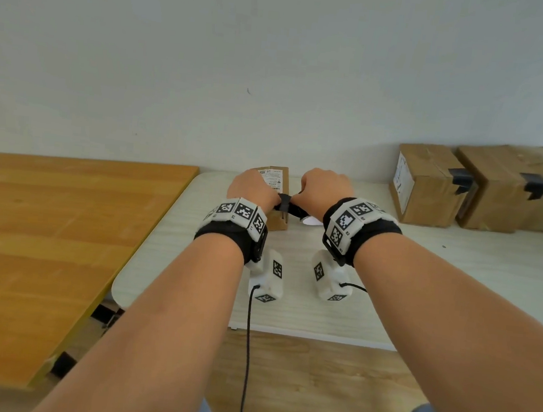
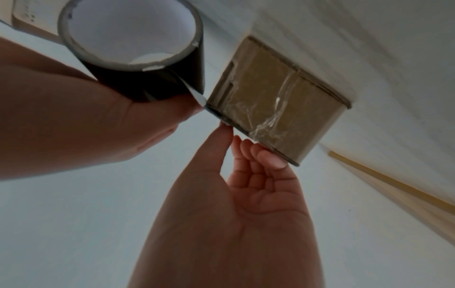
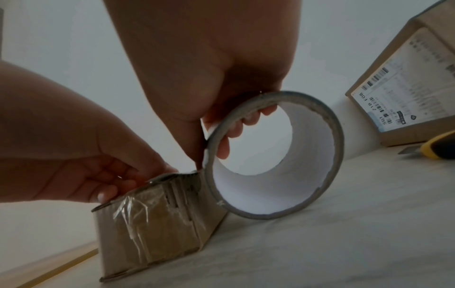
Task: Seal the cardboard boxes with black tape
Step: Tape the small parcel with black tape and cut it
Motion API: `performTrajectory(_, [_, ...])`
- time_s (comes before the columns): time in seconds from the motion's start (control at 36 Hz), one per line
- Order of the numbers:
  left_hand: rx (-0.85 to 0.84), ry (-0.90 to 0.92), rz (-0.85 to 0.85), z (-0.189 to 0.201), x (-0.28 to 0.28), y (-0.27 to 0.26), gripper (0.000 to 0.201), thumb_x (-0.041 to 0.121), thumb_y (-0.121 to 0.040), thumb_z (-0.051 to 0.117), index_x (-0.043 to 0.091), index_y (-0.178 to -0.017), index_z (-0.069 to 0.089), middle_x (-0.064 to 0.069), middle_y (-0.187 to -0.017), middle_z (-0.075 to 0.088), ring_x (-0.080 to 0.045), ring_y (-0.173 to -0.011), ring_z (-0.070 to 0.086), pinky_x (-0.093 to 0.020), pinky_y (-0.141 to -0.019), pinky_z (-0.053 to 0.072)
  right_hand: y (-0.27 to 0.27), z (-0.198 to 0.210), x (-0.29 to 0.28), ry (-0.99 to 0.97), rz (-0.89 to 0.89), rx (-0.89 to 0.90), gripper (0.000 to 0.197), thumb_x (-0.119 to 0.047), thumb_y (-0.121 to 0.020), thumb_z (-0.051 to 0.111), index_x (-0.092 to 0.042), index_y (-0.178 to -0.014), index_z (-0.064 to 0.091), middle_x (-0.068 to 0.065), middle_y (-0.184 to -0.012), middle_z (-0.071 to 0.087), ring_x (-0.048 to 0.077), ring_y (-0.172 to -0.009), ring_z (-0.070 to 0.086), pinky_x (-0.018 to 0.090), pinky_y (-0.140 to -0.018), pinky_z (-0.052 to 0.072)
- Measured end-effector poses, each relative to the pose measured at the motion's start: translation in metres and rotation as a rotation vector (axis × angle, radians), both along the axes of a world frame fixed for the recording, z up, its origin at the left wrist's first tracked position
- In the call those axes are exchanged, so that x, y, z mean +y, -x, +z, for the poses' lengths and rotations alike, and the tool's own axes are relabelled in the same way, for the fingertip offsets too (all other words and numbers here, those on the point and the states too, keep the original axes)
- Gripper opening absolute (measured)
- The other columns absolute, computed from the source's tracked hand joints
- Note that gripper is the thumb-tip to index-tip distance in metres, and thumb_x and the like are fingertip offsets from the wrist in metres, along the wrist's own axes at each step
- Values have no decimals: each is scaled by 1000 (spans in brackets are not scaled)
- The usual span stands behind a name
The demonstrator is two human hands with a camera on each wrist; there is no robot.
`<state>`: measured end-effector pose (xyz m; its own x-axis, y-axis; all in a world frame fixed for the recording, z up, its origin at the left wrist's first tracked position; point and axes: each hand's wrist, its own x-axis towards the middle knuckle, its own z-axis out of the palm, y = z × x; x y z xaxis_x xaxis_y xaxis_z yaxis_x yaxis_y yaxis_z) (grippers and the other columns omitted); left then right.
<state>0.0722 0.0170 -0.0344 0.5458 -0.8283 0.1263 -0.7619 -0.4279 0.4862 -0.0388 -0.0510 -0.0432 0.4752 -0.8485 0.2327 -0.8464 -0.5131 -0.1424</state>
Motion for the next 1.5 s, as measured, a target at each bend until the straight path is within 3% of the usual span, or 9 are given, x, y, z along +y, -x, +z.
performTrajectory(0.08, [-1,12,-21,-1,1,0,14,22,-84,67,10,-80,60,-3,-87,61,-18,-79,55,-25,-67,43,-1,-1,2,24,-12,27,28,-27,-86,55,-20,-62,41,-4,-60,47,13,-53,41,30,-73,32])
performTrajectory(0.17, [-30,42,-82,-5,4,2,14,17,-84,64,10,-93,73,-5,-98,70,-20,-89,65,-25,-69,46,-1,0,3,41,-14,40,28,-26,-85,55,-19,-62,40,-4,-60,46,12,-52,39,31,-75,31])
performTrajectory(0.33, [-162,126,-238,-6,9,7,23,6,-88,56,11,-98,75,-8,-111,66,-24,-102,60,-22,-81,41,3,0,5,55,4,25,30,-31,-85,54,-19,-61,40,-4,-59,46,14,-52,41,30,-74,32])
performTrajectory(0.58, [-215,66,-341,-10,12,-1,29,15,-93,51,22,-111,72,-5,-113,69,-23,-102,61,-29,-89,47,6,0,6,31,24,1,27,-36,-85,55,-18,-66,47,-4,-62,49,21,-67,52,31,-76,34])
performTrajectory(0.69, [-226,19,-386,-10,15,-7,27,15,-92,50,20,-103,75,-7,-98,71,-24,-91,62,-30,-80,48,9,2,6,-20,31,-20,30,-44,-85,57,-15,-78,57,-2,-67,54,22,-71,56,30,-68,38])
performTrajectory(0.86, [-208,-2,-387,-14,18,-14,22,13,-90,51,12,-92,72,-8,-84,65,-26,-85,59,-27,-68,38,17,6,2,-174,16,-153,45,-48,-82,60,-13,-57,47,-1,-54,47,16,-52,45,24,-45,30])
performTrajectory(1.03, [-188,26,-360,-15,19,-16,29,19,-94,50,21,-116,69,-6,-111,68,-23,-102,60,-23,-80,38,15,10,5,-225,32,-199,29,-36,-81,63,-10,-69,60,2,-61,54,18,-59,51,23,-47,36])
performTrajectory(1.22, [-155,48,-334,-17,19,-19,27,22,-93,53,23,-115,70,-3,-114,69,-20,-104,61,-25,-85,42,-3,12,13,-85,-34,5,28,-24,-82,60,-15,-61,44,0,-59,49,16,-49,45,23,-48,34])
performTrajectory(1.5, [-120,49,-323,-18,15,-24,27,27,-92,56,24,-115,70,0,-116,69,-18,-105,61,-19,-83,39,-9,15,13,-17,-47,127,32,-26,-87,59,-15,-63,42,-1,-59,49,14,-50,44,29,-61,39])
